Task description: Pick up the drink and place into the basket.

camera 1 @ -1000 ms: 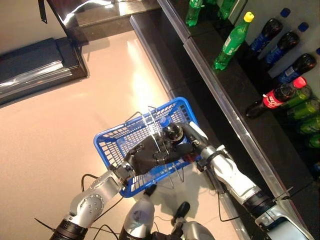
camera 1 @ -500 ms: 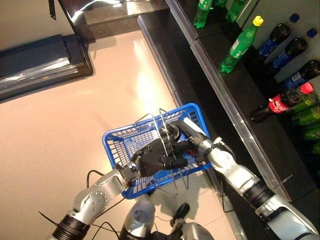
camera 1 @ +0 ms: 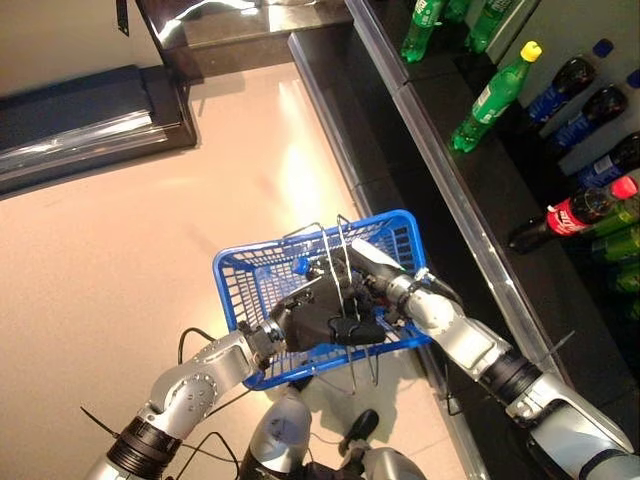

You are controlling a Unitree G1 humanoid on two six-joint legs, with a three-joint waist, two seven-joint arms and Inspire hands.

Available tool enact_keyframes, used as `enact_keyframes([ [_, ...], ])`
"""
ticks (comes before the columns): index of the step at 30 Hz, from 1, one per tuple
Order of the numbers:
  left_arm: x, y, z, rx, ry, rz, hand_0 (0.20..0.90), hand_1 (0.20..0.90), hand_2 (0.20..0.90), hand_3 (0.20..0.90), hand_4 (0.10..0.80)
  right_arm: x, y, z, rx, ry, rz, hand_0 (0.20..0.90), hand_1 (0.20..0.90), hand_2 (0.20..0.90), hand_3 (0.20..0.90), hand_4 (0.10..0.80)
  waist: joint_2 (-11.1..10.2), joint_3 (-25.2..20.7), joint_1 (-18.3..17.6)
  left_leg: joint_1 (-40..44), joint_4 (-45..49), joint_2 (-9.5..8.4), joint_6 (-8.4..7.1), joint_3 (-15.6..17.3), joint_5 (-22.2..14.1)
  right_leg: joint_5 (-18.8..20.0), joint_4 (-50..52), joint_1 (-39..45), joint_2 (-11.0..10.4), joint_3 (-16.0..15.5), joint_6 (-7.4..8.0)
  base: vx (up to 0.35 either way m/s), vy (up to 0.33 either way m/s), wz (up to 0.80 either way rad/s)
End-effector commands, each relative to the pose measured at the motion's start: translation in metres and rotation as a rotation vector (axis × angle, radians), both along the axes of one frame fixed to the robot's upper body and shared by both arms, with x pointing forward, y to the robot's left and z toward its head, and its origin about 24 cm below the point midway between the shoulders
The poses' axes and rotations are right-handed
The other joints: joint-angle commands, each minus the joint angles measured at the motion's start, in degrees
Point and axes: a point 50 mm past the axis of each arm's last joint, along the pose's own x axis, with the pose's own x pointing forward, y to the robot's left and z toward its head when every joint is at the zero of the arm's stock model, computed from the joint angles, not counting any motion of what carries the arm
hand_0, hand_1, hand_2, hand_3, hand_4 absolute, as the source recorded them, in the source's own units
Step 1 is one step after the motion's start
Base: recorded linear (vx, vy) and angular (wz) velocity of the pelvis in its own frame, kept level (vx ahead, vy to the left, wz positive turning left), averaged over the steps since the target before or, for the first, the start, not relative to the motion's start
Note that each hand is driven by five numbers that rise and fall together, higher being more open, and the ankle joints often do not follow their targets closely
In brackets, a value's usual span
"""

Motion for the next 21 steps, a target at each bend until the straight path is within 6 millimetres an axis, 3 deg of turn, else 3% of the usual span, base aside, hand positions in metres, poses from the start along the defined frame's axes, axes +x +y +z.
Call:
enact_keyframes([
  [1, -0.052, -0.068, 0.105, -0.583, -0.481, -0.525, 0.3, 0.3, 0.3, 0.2, 0.1, -0.005, 0.036, -0.001, -0.013, -0.036, 0.138, 0.3, 0.3, 0.3, 0.2, 0.1, -1.4, -23.0, -1.2, 0.7, -0.2, -0.5, -1.82, 1.6, -4.3, 0.4, -0.1, 0.9, 0.5, -1.1, 1.51, 0.024, -0.004, 0.14],
  [21, -0.058, -0.08, 0.112, -0.591, -0.525, -0.61, 0.3, 0.3, 0.3, 0.2, 0.1, -0.006, 0.058, -0.029, -0.125, 0.074, 0.181, 0.3, 0.3, 0.3, 0.2, 0.1, -1.7, -23.4, 0.4, 0.7, -0.2, -0.82, -2.02, 0.0, -4.2, 0.3, -0.1, 1.4, 0.4, -2.3, 1.49, 0.004, -0.001, 0.01],
])
